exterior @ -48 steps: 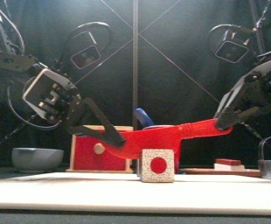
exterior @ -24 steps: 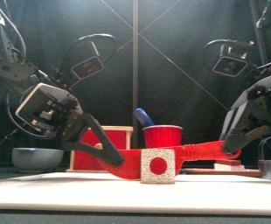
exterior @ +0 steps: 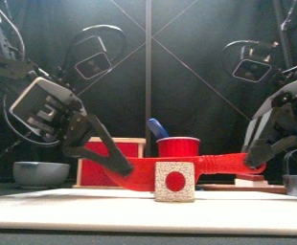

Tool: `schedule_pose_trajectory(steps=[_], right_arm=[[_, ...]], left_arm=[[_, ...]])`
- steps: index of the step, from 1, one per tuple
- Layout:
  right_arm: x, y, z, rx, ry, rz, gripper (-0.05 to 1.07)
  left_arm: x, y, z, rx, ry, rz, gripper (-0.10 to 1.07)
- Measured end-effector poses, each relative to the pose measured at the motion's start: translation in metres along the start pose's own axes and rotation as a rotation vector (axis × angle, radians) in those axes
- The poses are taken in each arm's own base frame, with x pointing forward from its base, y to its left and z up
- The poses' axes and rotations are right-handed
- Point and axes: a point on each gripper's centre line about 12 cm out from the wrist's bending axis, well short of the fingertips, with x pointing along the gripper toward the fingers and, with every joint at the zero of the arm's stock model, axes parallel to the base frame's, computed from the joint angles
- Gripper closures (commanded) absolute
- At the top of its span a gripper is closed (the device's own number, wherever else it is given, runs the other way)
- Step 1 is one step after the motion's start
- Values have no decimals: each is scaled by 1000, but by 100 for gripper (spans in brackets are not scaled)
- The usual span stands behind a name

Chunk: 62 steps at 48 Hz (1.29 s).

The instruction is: Cut sushi roll

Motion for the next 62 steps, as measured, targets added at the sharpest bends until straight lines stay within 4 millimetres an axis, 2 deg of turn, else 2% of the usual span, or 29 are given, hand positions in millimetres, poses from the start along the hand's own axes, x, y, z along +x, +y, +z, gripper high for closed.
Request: schedule_pose_trajectory(steps=[23, 42, 62], right_arm=[[-21, 5, 19, 8, -34, 31, 70], [-21, 24, 22, -21, -28, 85, 70], [-19, 26, 20, -12, -16, 85, 70]], left_arm=[[-17, 0, 24, 16, -77, -18, 60], [-18, -13, 28, 53, -91, -58, 60], [-12, -15, 22, 58, -73, -60, 60]])
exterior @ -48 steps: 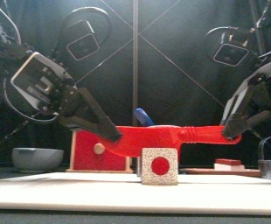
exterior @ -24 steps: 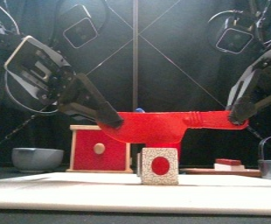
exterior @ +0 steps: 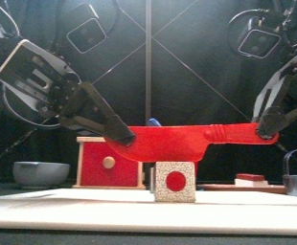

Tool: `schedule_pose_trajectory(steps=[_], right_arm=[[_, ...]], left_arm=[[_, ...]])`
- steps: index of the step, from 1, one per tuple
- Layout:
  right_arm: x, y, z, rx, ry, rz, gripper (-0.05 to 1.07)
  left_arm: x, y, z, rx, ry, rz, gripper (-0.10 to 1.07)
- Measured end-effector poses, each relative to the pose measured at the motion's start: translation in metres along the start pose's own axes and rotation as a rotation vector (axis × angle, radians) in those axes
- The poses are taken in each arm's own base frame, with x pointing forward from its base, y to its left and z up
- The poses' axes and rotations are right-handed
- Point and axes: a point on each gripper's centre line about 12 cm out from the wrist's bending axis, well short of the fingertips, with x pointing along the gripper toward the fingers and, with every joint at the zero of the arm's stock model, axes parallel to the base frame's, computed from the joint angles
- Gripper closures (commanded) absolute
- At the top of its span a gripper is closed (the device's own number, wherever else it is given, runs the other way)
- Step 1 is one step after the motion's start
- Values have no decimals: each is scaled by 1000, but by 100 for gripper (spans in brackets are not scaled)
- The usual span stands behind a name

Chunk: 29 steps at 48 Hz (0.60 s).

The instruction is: Cut sushi roll

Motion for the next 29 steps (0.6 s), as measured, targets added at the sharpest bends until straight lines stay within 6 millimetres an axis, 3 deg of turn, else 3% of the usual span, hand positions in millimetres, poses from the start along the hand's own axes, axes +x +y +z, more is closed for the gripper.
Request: schedule_pose_trajectory(steps=[29], right_arm=[[1, 1, 0, -8, 3, 2, 70]], left_arm=[[1, 0, 2, 19, -5, -9, 60]])
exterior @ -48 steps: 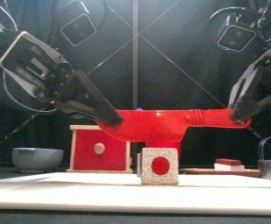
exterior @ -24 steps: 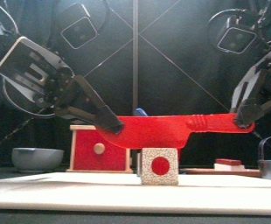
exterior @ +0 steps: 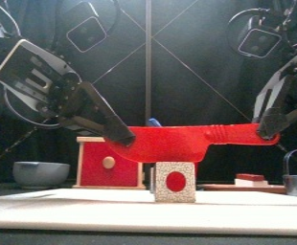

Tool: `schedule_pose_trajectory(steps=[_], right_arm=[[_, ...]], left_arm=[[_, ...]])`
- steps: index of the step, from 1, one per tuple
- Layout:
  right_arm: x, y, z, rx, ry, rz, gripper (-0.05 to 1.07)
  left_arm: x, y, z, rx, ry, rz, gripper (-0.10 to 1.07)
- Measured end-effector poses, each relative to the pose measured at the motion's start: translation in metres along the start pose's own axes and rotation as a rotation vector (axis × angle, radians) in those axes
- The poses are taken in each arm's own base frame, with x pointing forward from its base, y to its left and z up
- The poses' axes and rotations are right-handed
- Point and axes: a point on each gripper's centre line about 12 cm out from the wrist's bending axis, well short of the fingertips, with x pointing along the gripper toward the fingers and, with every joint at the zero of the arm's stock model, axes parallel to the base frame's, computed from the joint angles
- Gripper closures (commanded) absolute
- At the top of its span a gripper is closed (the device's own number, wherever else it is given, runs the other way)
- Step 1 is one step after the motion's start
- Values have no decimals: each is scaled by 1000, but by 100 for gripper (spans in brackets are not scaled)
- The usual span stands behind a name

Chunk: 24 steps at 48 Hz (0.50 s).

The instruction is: Cut sushi roll

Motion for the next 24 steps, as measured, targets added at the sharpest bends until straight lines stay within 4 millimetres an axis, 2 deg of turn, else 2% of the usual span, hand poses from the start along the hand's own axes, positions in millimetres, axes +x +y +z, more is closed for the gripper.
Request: schedule_pose_trajectory(steps=[24], right_arm=[[-1, -4, 2, -23, -4, -5, 70]], left_arm=[[-1, 10, 1, 1, -6, 18, 60]])
